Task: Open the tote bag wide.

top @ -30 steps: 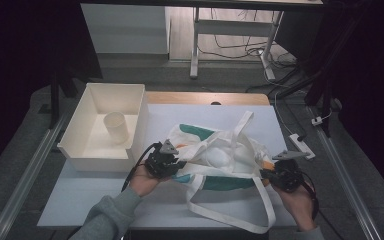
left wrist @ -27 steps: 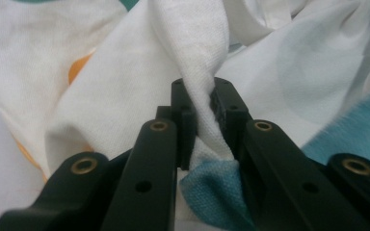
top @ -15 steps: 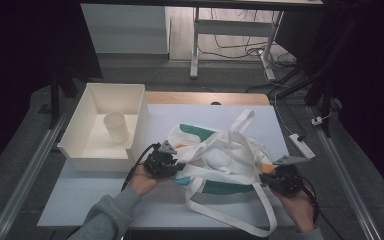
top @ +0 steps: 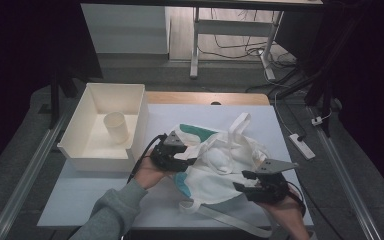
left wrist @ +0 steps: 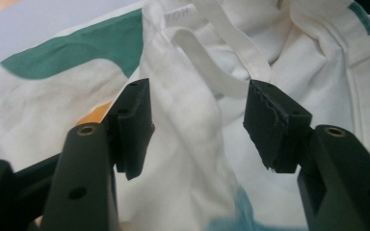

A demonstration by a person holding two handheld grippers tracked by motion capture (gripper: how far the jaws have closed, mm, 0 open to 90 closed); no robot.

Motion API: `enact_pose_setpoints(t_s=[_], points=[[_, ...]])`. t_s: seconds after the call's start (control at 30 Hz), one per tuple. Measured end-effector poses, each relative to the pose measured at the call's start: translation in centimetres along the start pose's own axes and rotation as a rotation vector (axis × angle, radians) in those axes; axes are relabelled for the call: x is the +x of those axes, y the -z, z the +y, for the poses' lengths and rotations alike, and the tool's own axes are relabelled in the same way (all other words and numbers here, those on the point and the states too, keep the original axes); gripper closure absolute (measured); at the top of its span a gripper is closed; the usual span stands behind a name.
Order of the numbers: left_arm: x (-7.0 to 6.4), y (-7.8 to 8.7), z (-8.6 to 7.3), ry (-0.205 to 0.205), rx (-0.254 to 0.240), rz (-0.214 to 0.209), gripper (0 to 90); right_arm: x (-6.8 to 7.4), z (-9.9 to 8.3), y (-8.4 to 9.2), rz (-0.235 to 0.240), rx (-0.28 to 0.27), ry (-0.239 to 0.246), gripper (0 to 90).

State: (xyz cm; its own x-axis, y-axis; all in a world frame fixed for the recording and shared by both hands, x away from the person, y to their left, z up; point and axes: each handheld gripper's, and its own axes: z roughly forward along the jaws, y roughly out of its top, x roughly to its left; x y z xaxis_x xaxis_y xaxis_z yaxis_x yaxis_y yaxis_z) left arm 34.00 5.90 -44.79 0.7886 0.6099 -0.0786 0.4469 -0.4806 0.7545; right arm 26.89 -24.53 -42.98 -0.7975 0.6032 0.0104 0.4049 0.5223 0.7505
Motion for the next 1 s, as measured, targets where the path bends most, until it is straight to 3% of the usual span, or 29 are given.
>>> enact_pose_setpoints(t_s=[0.03,0.1,0.23,0.43,0.53,0.6,0.63,0.67,0.7,0.8,0.83,1.0], points=[[0.1,-0.4,0.4,-0.004,0.006,-0.001,42.7,0.0,0.0,0.0,0.0,0.0,0.0,46.0],[0.4,-1.3,1.2,-0.005,0.023,-0.001,41.7,1.3,0.1,-1.1,0.049,0.021,0.035,44.1],[1.3,-3.0,2.7,-0.002,0.068,0.01,40.7,2.1,0.2,-1.9,0.073,0.04,0.055,42.9],[2.8,-5.9,3.9,0.038,0.14,-0.038,40.6,3.2,0.1,-2.9,0.127,0.065,0.085,39.2],[3.2,-7.0,4.0,0.038,0.161,-0.061,46.4,3.8,0.0,-3.4,0.159,0.081,0.112,37.3],[3.2,-7.5,4.0,0.025,0.18,-0.047,54.0,4.4,-0.1,-4.1,0.192,0.106,0.132,35.1],[3.3,-7.7,4.0,0.019,0.189,-0.029,54.0,4.4,-0.1,-4.1,0.192,0.106,0.132,35.1],[3.3,-7.8,3.9,0.004,0.2,-0.007,68.1,4.7,-0.3,-4.7,0.193,0.136,0.152,34.6],[3.4,-7.9,3.8,-0.005,0.21,0.009,68.1,4.7,-0.3,-4.7,0.193,0.136,0.152,34.0],[3.8,-8.0,3.5,-0.006,0.219,0.021,81.3,4.8,-1.1,-6.3,0.151,0.191,0.173,36.1],[3.9,-7.9,3.5,-0.003,0.214,0.022,81.9,4.7,-1.3,-6.7,0.13,0.201,0.181,36.9],[4.3,-7.5,3.5,0.011,0.181,0.046,82.9,4.5,-1.8,-7.9,0.132,0.257,0.204,38.4]])
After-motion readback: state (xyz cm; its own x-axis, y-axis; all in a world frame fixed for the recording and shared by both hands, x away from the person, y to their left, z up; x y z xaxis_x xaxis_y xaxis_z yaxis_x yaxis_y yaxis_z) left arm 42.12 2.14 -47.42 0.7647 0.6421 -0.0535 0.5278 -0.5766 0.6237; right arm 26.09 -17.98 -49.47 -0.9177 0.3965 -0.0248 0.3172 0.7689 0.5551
